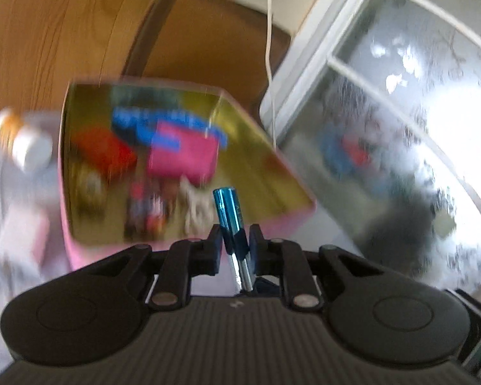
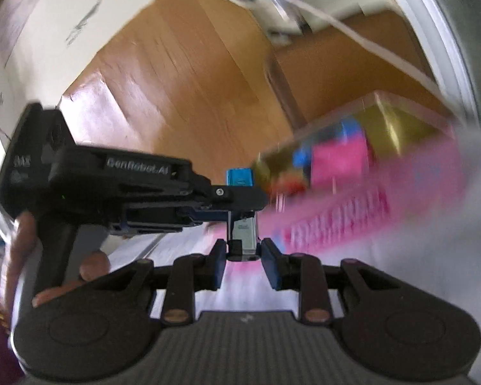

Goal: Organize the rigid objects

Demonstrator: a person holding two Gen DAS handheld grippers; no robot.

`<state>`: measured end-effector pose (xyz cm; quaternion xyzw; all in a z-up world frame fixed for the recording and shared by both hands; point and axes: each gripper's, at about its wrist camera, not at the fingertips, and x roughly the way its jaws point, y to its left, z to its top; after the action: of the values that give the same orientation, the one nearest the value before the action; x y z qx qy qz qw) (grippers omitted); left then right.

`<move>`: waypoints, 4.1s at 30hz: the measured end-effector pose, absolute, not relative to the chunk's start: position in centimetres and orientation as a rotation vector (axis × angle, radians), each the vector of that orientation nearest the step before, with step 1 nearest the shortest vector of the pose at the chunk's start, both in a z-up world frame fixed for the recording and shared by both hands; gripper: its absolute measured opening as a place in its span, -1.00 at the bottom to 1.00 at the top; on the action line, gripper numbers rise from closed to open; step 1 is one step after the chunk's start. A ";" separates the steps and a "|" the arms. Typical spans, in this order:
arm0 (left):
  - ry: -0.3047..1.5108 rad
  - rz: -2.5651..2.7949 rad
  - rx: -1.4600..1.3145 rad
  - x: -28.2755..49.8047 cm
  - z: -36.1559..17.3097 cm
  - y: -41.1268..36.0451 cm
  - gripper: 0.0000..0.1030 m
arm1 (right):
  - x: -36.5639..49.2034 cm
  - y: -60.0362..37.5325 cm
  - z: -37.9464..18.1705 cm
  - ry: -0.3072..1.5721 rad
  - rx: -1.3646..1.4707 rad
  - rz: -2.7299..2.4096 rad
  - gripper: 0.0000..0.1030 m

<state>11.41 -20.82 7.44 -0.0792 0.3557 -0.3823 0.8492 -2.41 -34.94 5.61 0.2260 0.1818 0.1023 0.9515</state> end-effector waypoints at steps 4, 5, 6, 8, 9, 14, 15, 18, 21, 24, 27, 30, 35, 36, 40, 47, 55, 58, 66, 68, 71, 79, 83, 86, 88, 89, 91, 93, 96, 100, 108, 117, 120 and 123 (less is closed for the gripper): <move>0.724 -0.797 -0.134 14.5 7.6 -23.2 -0.62 | 2.2 -34.2 6.7 0.337 0.349 0.111 -0.52; 0.726 -0.794 -0.114 15.3 7.2 -24.2 -0.61 | 3.4 -34.1 6.6 0.339 0.319 0.069 -0.52; 0.732 -0.784 -0.092 16.0 6.9 -25.0 -0.59 | 4.6 -34.0 6.4 0.349 0.284 0.023 -0.52; 0.736 -0.730 -0.046 17.0 5.9 -26.2 -0.58 | 6.7 -33.6 5.8 0.382 0.194 -0.076 -0.50; 0.732 -0.696 -0.013 17.4 5.4 -26.6 -0.58 | 7.7 -33.5 5.3 0.396 0.156 -0.139 -0.49; 0.698 -0.614 0.060 16.8 4.1 -25.7 -0.58 | 6.4 -33.7 4.9 0.339 0.185 -0.180 -0.43; 0.690 -0.607 0.066 16.7 4.2 -25.3 -0.58 | 5.6 -33.4 5.0 0.326 0.182 -0.181 -0.43; 0.644 -0.594 0.070 15.0 4.9 -23.9 -0.58 | 3.9 -32.8 4.8 0.305 0.189 -0.175 -0.43; 0.608 -0.580 0.067 12.4 5.6 -22.5 -0.58 | 2.1 -31.9 4.9 0.280 0.194 -0.166 -0.41; 0.561 -0.559 0.100 10.1 5.9 -21.8 -0.57 | 0.2 -30.8 5.2 0.286 0.214 -0.141 -0.41; 0.528 -0.534 0.125 8.3 5.9 -20.9 -0.50 | -1.0 -30.2 5.4 0.315 0.234 -0.109 -0.41; 0.518 -0.504 0.136 7.1 5.6 -19.7 -0.50 | -1.8 -29.8 5.5 0.329 0.247 -0.102 -0.41; 0.511 -0.461 0.159 6.1 4.8 -17.6 -0.50 | -2.1 -29.1 5.4 0.362 0.266 -0.095 -0.40; 0.511 -0.449 0.164 6.0 4.6 -17.2 -0.50 | -2.1 -29.0 5.4 0.369 0.271 -0.092 -0.40; 0.510 -0.411 0.178 6.1 3.9 -15.7 -0.50 | -1.8 -27.8 5.3 0.386 0.256 -0.078 -0.40; 0.521 -0.366 0.175 6.4 2.6 -13.5 -0.50 | -1.6 -25.7 5.5 0.399 0.210 -0.042 -0.40; 0.542 -0.307 0.164 7.4 1.3 -11.1 -0.50 | -0.8 -23.4 5.2 0.438 0.165 -0.005 -0.39; 0.551 -0.288 0.154 7.8 1.0 -10.3 -0.50 | -0.5 -22.5 5.1 0.450 0.146 0.013 -0.39; 0.567 -0.216 0.131 9.4 0.0 -7.5 -0.46 | 0.5 -20.2 4.6 0.482 0.101 0.065 -0.36; 0.576 -0.184 0.120 9.9 -0.3 -6.6 -0.46 | 0.8 -19.4 4.5 0.485 0.074 0.082 -0.33; 0.598 -0.146 0.091 10.7 -1.0 -5.1 -0.46 | 1.5 -18.0 4.3 0.491 0.033 0.103 -0.31; 0.607 -0.141 -0.068 11.8 -1.4 -2.2 -0.42 | 5.8 -14.4 4.4 0.476 -0.191 0.146 -0.31; 0.606 -0.149 -0.122 11.9 -1.4 -1.6 -0.38 | 8.2 -12.9 3.9 0.482 -0.327 0.150 -0.31; 0.602 -0.157 -0.109 11.8 -1.4 -1.9 -0.31 | 9.3 -11.9 3.1 0.487 -0.426 0.165 -0.23; 0.601 -0.159 -0.110 11.7 -1.5 -1.9 -0.31 | 10.3 -11.4 2.9 0.495 -0.483 0.177 -0.11; 0.601 -0.159 -0.113 11.7 -1.5 -1.8 -0.31 | 10.7 -11.2 2.8 0.498 -0.508 0.181 -0.05; 0.601 -0.162 -0.118 11.7 -1.5 -1.7 -0.30 | 11.5 -10.9 2.8 0.511 -0.568 0.196 -0.01; 0.600 -0.162 -0.117 11.8 -1.6 -1.6 -0.28 | 12.6 -10.7 2.9 0.540 -0.613 0.209 0.08; 0.598 -0.165 -0.115 11.8 -1.6 -1.6 -0.24 | 14.6 -10.4 3.3 0.630 -0.668 0.246 0.36; 0.598 -0.164 -0.126 11.9 -1.5 -1.5 -0.19 | 17.2 -10.2 3.7 0.763 -0.733 0.312 0.90; 0.594 -0.160 -0.138 11.8 -1.4 -1.4 -0.09 | 20.0 -11.2 5.1 0.951 -0.635 0.382 0.21; 0.599 -0.163 -0.135 11.8 -1.2 -1.4 -0.09 | 8.9 -10.9 4.5 0.831 -0.693 0.520 -0.61; 0.600 -0.173 -0.136 11.7 -1.2 -1.4 -0.08 | 5.2 -12.3 4.4 0.770 -0.620 0.504 -0.64; 0.613 -0.232 -0.171 12.0 -1.0 -1.4 -0.07 | 3.9 -15.0 5.0 0.728 -0.406 0.450 -0.59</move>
<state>11.96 -1.41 -1.03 -0.0840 0.3007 -0.1136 0.9432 3.85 -14.97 5.01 -0.1954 0.3506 0.2166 0.8900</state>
